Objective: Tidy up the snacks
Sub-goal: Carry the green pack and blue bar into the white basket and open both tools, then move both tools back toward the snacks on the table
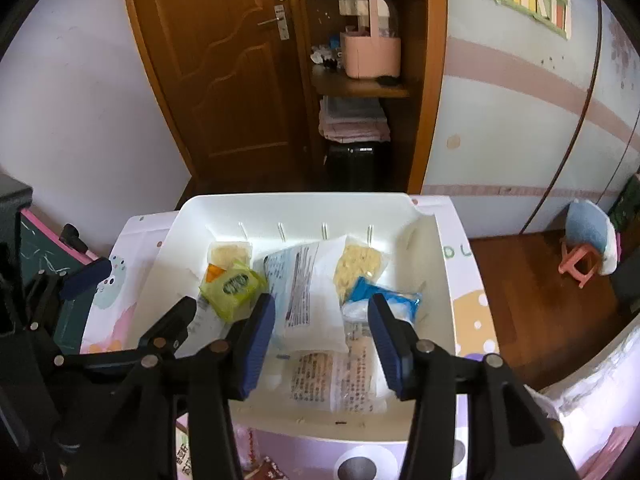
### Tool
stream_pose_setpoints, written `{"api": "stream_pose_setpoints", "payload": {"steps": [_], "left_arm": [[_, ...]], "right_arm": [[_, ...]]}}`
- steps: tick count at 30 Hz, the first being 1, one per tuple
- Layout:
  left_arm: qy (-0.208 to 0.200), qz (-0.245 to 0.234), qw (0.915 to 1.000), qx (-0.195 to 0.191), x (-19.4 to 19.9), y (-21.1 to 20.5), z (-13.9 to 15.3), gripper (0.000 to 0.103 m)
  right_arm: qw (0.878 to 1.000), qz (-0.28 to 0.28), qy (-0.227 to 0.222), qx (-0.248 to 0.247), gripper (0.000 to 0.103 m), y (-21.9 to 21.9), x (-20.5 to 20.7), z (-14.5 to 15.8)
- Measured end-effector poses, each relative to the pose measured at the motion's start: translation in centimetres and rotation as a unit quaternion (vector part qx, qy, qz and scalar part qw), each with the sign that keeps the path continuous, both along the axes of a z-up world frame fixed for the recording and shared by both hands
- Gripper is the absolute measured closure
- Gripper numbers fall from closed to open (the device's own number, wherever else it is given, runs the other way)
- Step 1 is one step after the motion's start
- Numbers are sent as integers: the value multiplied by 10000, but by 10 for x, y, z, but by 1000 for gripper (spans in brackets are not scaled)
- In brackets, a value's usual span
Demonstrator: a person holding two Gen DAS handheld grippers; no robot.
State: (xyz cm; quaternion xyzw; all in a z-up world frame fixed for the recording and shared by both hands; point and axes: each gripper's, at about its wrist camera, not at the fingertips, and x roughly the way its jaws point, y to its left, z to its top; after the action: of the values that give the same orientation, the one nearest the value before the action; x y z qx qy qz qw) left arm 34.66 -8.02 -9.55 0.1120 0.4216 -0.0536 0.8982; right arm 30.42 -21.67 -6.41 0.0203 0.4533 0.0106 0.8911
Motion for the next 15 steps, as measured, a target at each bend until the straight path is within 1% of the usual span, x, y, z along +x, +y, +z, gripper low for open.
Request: {"api": "stream_pose_setpoints", "payload": {"steps": [2, 7, 11, 15], "left_arm": [[-4, -6, 10000, 11, -3, 1, 1, 12], [1, -28, 10000, 28, -15, 4, 6, 12], [-19, -45, 10000, 8, -29, 7, 13, 12], [-77, -53, 10000, 11, -51, 12, 24, 12]], "right_arm": [[10000, 5, 30, 39, 54, 0, 0, -1], [10000, 28, -1, -65, 54, 2, -9, 2], [10000, 32, -11, -84, 54, 2, -23, 6], [9999, 24, -42, -98, 54, 2, -42, 14]]}}
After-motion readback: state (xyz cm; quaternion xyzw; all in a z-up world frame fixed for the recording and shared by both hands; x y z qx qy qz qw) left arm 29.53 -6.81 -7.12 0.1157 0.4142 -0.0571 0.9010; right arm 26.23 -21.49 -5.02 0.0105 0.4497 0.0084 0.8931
